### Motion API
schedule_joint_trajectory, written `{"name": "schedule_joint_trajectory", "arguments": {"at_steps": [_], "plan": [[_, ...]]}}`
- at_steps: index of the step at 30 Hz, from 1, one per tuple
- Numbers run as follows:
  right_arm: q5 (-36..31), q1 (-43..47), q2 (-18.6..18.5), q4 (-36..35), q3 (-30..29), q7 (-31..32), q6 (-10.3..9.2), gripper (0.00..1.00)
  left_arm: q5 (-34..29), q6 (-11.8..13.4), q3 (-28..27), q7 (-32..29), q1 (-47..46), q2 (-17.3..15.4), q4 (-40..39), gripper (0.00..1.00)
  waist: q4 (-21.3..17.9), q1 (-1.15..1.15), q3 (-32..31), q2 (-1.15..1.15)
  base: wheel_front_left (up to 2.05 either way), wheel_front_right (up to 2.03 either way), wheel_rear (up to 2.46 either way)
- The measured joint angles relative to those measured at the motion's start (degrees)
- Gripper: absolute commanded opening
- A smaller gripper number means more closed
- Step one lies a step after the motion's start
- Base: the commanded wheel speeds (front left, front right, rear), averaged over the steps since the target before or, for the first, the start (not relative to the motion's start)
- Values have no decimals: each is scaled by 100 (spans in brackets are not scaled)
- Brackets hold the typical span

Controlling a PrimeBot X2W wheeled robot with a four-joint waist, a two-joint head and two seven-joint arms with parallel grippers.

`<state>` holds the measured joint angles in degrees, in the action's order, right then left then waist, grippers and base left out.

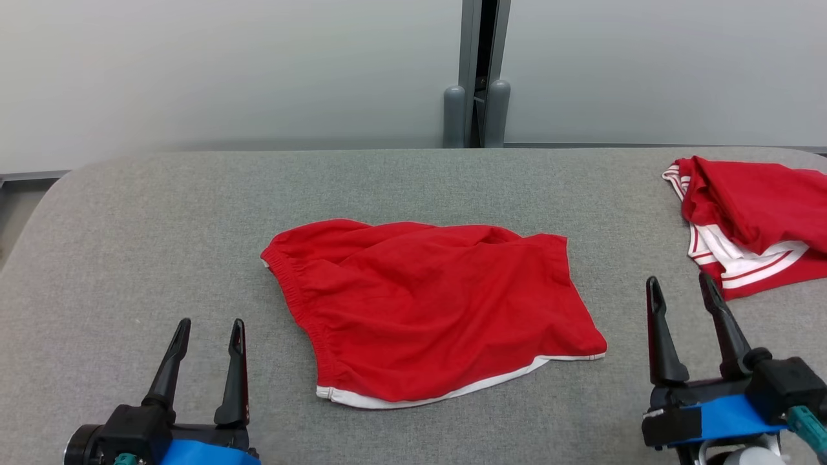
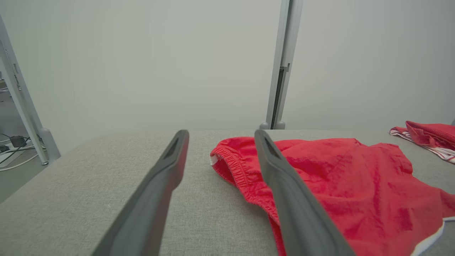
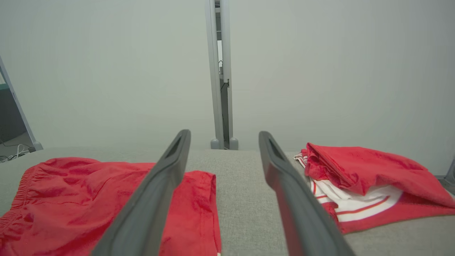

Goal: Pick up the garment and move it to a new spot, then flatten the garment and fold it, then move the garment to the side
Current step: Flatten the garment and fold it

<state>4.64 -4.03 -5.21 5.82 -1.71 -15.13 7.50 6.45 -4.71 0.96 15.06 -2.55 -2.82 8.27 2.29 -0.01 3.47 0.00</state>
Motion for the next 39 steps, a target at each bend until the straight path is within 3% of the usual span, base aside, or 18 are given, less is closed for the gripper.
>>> {"name": "schedule_joint_trajectory", "arguments": {"at_steps": [18,32,39], "plan": [[-63,311,166,130,-13,0,0,100,-18,-8,26,0,131,-1,30,100,41,0,-109,0,0,0,0],[-105,31,193,1209,-21,0,0,100,145,-200,1235,0,117,1,917,100,24,0,53,0,0,0,0],[-160,-351,193,1992,23,-1,0,100,75,-249,1446,1,-149,0,1564,100,-1,1,271,0,0,0,0]]}}
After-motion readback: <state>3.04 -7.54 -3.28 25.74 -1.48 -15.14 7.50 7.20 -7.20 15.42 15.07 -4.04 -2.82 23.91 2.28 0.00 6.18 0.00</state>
